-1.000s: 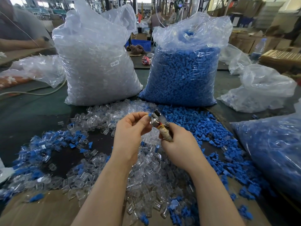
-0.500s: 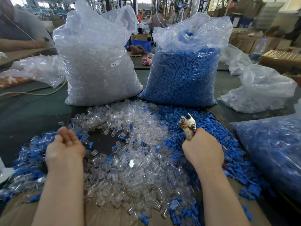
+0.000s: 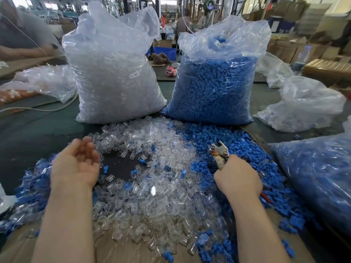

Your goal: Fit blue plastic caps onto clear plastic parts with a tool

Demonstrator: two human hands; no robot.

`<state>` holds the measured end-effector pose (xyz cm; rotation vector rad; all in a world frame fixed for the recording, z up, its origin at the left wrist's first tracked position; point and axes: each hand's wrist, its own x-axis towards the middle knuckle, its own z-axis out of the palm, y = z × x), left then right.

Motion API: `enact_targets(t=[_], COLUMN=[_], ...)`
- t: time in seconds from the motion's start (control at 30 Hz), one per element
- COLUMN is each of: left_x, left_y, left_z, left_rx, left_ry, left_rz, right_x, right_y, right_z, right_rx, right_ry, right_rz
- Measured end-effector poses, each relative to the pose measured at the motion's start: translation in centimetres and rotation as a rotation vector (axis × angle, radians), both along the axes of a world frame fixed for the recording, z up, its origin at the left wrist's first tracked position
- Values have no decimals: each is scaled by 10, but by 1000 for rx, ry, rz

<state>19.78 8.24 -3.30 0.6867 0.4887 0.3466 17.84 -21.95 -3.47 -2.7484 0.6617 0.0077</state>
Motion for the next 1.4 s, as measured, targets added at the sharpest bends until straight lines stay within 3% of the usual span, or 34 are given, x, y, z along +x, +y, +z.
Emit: enact_targets(t=[0.17,0.3,0.37,0.5,0.7,0.93,1.23,1.4], left_x=[1,5,7,8,7,3,-1,-3], left_y=[-49,-73,-79,-79,-75,-77,-91,-97], left_z=[6,-9,-11,-15,-14,-9,9,15], left_rx=[935,1570,1693,1734,1692,1615,758,406], left_ry=[229,423,409,359,446,301,56,-4], left_rz=[-369,-674,-689,-643,-530,-418,-621,-707], right_x=[1,1,1,1,1,3,4,5], right_y=[1,2,3,3,3,3,2,3], right_z=[-1,-2,-2,-2,-4,-5,-6,-7], right_rx=[11,-1,-8,-1,-23,11,-5,10], right_ry=[9,14,14,7,3,-55,4,-27], right_rz=[23,37,35,33,25,10,6,8])
